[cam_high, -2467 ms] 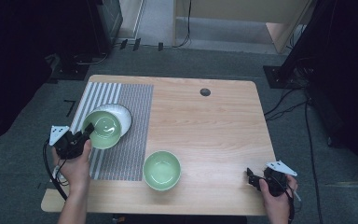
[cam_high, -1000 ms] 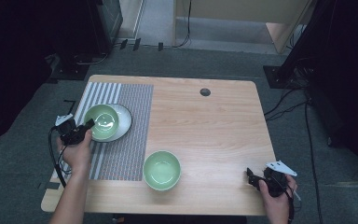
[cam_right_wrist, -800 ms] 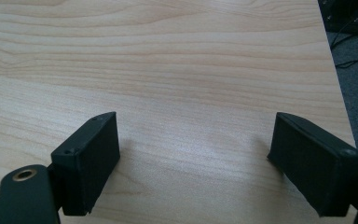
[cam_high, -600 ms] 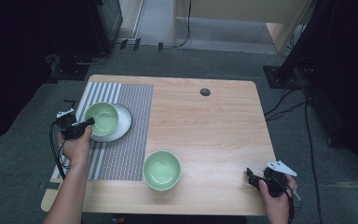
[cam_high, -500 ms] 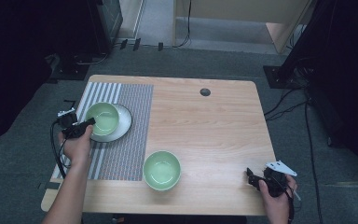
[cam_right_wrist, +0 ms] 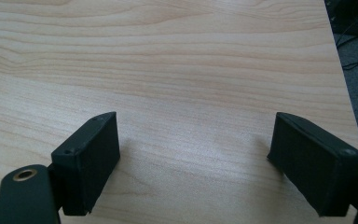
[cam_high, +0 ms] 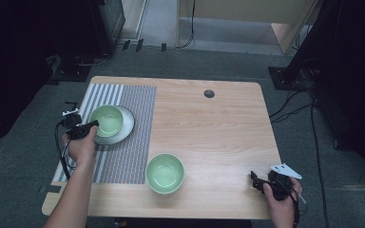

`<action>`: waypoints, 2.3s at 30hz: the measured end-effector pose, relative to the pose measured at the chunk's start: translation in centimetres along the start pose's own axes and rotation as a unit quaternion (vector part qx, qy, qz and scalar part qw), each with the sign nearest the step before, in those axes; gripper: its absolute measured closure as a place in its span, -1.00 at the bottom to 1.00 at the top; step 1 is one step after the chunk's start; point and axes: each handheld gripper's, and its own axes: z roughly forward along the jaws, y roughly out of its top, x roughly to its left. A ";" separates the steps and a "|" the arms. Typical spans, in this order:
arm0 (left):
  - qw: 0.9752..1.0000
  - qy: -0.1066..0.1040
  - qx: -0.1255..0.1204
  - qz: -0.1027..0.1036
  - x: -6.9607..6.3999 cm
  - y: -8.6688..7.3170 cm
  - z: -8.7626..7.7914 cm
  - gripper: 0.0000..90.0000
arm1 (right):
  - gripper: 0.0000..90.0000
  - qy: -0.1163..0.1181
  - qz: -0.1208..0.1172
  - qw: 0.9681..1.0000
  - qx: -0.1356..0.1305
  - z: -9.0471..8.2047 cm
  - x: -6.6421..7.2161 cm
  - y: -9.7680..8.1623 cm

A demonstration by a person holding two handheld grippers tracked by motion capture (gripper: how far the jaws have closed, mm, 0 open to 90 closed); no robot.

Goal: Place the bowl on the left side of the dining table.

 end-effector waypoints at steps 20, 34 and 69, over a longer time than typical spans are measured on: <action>0.999 0.004 -0.039 0.035 0.1 0.3 -1.0 -0.52 | -0.65 0.000 0.000 1.000 0.000 0.0 0.0 0.0; 0.992 0.025 -0.070 0.105 -0.7 -0.9 -2.5 -0.77 | -0.68 -0.017 0.017 1.000 0.000 0.1 0.2 0.0; 0.983 -0.013 -0.100 0.155 0.5 -5.1 -8.0 -0.77 | -0.70 -0.019 0.018 1.000 0.002 0.1 0.2 0.1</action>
